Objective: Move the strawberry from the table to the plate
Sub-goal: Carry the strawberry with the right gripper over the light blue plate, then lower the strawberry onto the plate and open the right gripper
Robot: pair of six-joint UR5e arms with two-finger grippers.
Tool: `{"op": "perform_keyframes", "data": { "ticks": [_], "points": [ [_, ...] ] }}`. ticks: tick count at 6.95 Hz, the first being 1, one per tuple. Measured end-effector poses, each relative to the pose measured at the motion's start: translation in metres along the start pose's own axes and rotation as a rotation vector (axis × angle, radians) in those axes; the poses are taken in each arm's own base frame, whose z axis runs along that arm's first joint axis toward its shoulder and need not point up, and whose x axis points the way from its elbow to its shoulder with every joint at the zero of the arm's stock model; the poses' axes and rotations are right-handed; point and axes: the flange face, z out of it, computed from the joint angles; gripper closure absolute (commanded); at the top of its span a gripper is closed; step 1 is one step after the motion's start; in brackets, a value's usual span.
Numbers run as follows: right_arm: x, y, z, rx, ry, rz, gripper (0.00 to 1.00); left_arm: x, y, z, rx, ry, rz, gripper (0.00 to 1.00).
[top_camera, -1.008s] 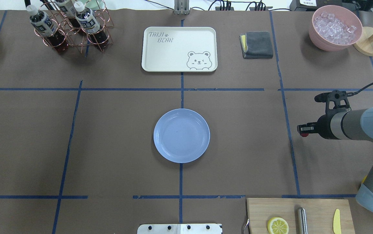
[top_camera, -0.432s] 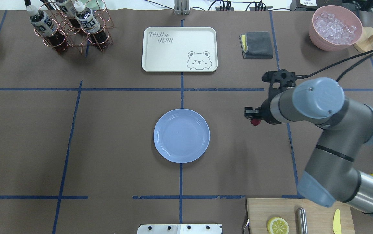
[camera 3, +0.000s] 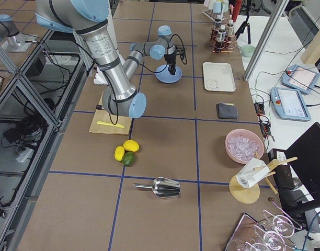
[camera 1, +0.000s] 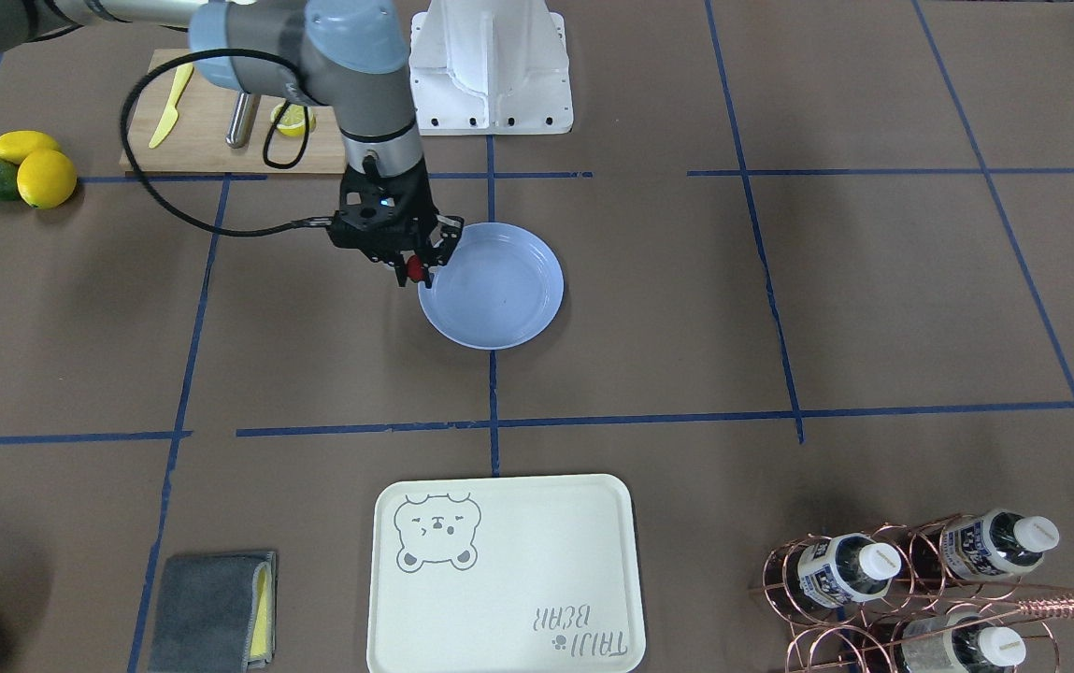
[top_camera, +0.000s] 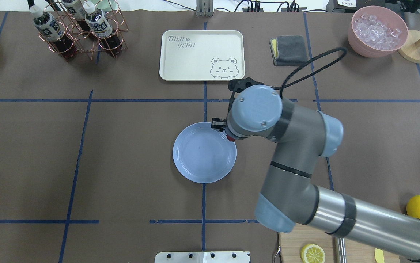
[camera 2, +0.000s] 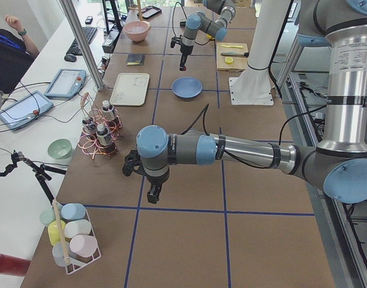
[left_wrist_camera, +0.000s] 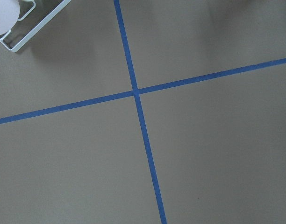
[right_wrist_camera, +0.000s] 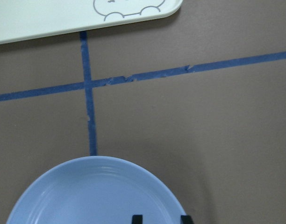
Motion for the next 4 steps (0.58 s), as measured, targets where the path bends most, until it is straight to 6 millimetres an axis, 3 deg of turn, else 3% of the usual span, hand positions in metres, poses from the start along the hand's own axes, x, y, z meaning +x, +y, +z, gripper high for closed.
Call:
{"op": "perform_keyframes", "data": {
  "ticks": [2,4],
  "points": [
    [-0.047,0.025,0.025,0.0,0.034,0.025,1.0,0.0,0.0,0.0,0.0,0.0,0.0,0.0],
    [-0.073,0.041,0.046,-0.001,0.066,0.037,1.0,0.0,0.001,0.0,0.0,0.0,0.0,0.0]
  ]
}}
